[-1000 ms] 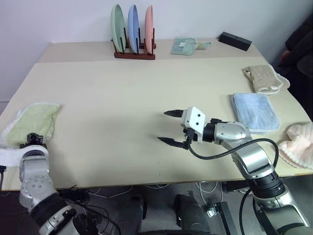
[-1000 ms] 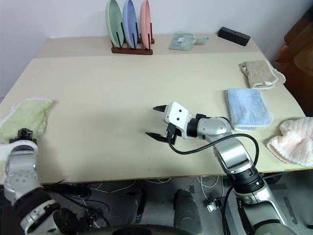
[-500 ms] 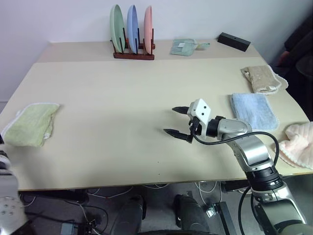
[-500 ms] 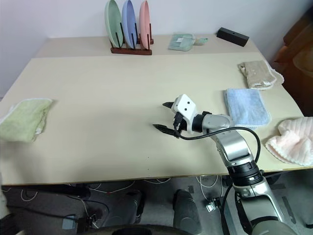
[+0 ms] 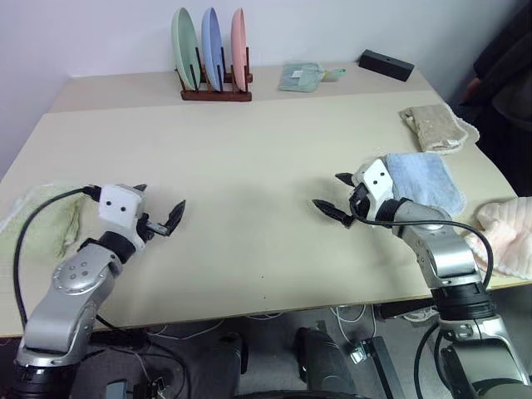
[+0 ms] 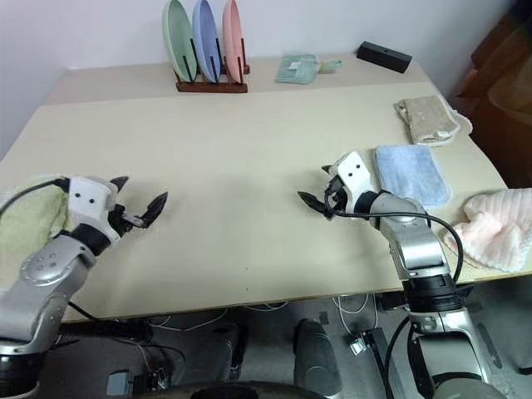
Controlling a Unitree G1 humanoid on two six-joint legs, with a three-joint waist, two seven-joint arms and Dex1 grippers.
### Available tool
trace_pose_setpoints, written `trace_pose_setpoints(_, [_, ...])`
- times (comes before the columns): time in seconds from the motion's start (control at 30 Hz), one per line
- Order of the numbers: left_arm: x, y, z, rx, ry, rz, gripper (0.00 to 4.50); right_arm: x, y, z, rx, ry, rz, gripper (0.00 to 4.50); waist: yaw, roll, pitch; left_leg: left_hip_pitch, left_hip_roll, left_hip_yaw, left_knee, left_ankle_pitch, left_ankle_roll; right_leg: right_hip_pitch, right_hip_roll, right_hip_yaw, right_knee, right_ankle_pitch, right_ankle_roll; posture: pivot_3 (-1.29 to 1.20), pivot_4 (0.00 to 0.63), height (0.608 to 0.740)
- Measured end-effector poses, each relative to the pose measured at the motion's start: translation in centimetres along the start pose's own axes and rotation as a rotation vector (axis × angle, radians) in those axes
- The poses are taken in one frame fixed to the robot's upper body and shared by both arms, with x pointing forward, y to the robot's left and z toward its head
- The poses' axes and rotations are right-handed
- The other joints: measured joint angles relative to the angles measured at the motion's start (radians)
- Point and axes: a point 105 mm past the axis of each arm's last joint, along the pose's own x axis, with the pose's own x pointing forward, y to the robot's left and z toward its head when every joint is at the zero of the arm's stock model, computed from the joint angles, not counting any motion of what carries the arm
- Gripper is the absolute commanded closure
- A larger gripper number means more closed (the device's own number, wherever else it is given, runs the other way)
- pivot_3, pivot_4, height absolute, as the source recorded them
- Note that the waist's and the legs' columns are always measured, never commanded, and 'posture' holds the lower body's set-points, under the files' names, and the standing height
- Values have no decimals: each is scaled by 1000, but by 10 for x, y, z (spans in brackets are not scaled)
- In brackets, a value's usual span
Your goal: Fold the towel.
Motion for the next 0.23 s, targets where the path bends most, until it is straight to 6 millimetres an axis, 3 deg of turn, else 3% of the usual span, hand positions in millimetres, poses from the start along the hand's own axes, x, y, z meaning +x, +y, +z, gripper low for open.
trace_pose_setpoints(0.23, [0,-15,-12,-28,17,-66,44,-6,-9,-3,34,10,-43,0,0,0,0,0,0,0,1,0,0,0,0,0,0,0,0,0,150,737])
